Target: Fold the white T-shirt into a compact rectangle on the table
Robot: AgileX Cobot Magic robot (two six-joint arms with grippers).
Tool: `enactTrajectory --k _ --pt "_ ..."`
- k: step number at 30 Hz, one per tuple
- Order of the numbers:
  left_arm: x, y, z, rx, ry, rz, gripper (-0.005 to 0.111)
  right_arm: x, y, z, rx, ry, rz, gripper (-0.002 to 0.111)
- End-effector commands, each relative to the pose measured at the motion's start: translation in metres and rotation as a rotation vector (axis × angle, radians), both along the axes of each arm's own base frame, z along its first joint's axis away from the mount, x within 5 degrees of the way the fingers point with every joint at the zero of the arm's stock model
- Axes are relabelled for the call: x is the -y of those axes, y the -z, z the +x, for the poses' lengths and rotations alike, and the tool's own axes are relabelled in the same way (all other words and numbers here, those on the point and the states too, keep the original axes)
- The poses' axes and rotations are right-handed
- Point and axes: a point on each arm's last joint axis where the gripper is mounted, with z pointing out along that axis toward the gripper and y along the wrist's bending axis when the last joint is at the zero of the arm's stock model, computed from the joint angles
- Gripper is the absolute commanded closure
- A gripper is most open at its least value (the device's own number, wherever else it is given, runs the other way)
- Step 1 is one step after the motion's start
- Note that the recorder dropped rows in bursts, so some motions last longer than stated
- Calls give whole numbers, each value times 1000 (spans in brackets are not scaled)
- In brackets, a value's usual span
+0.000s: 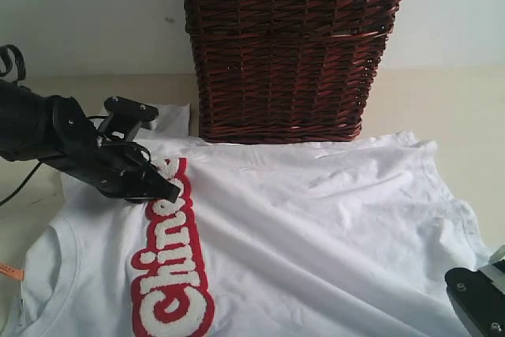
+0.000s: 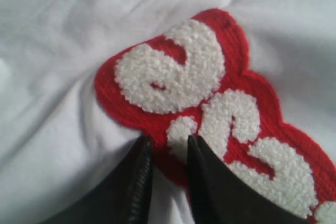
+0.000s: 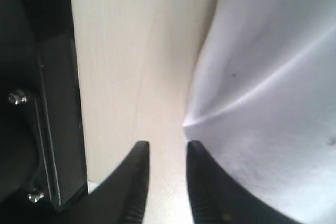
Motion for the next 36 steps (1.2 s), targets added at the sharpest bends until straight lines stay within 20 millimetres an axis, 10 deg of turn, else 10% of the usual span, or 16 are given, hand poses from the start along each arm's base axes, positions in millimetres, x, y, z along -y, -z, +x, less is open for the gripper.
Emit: enactTrajectory --k 1,7,19,27,32,36 --pt "-2 8 -2 -19 14 20 81 -3 0 -1 1 50 27 51" --pt "-2 -13 -3 7 21 1 81 -8 -4 -4 -24 95 64 47" --pt "3 -125 -46 84 150 -99 81 -20 -45 -3 291 48 278 47" --pt "54 -92 -138 -189 510 -34 81 -54 -69 29 582 502 677 69" --pt "65 -62 -195 -298 601 23 81 -52 -66 24 556 414 640 108" --pt "65 -52 -224 -379 587 50 81 -46 -67 11 498 255 584 108"
